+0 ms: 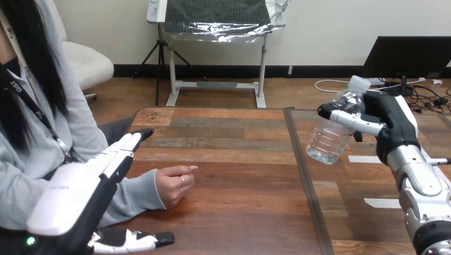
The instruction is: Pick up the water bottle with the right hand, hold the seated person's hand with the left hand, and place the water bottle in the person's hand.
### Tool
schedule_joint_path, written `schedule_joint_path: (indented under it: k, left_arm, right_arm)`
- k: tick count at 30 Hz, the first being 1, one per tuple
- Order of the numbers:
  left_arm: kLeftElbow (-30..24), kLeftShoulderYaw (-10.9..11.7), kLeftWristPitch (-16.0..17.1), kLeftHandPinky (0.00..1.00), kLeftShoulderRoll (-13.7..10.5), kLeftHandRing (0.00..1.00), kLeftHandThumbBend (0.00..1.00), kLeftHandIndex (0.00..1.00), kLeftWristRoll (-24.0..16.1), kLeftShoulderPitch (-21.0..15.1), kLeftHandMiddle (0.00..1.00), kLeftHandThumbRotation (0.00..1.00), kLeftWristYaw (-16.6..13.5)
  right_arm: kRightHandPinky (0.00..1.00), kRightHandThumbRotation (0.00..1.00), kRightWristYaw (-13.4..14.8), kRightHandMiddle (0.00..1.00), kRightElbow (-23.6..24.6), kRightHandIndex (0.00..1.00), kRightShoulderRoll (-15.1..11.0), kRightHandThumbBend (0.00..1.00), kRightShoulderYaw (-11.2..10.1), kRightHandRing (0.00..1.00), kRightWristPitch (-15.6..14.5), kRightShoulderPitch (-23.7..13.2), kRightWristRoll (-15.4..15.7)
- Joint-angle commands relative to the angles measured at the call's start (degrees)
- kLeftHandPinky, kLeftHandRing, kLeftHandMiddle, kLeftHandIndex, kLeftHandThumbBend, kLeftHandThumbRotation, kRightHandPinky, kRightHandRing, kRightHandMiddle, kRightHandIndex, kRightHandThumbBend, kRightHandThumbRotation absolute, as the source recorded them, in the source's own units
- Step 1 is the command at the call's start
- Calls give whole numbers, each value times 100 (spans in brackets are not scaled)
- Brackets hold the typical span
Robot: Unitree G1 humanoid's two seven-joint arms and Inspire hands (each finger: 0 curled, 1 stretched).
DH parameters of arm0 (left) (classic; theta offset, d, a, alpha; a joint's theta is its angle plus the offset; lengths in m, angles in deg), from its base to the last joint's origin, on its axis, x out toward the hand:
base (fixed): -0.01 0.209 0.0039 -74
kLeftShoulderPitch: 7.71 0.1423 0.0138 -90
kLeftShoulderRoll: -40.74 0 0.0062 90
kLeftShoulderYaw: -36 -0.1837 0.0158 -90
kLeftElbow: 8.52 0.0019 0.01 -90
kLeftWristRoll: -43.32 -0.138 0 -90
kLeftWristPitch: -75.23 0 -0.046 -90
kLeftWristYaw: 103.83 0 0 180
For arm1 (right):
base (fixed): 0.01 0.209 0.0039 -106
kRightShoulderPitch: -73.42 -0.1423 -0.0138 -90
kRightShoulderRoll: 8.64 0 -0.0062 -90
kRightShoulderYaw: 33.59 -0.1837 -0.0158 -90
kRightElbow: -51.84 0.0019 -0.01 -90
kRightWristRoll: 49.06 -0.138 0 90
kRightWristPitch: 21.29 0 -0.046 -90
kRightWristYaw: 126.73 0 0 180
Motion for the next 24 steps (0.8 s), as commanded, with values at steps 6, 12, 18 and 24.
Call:
schedule_joint_path:
  k: [6,12,18,24]
  left_arm:
    - [-10,40,-238,74,-668,84,100,91,-126,-726,88,34,107]
    - [105,-29,-436,73,-965,82,100,88,-148,-938,85,35,324]
    - [433,-143,-484,72,-1250,81,100,86,-138,-1234,84,34,449]
    - [990,-328,-448,71,-1497,79,100,83,-285,-1634,82,34,348]
  right_arm:
    - [2,0,-75,13,416,14,18,50,74,6,314,-342,-21]
    - [2,0,-233,12,475,14,20,50,29,6,293,-336,-114]
    - [1,0,-409,11,559,14,27,49,-21,4,314,-307,-201]
    - [0,0,-482,10,677,13,20,48,-14,4,300,-270,-235]
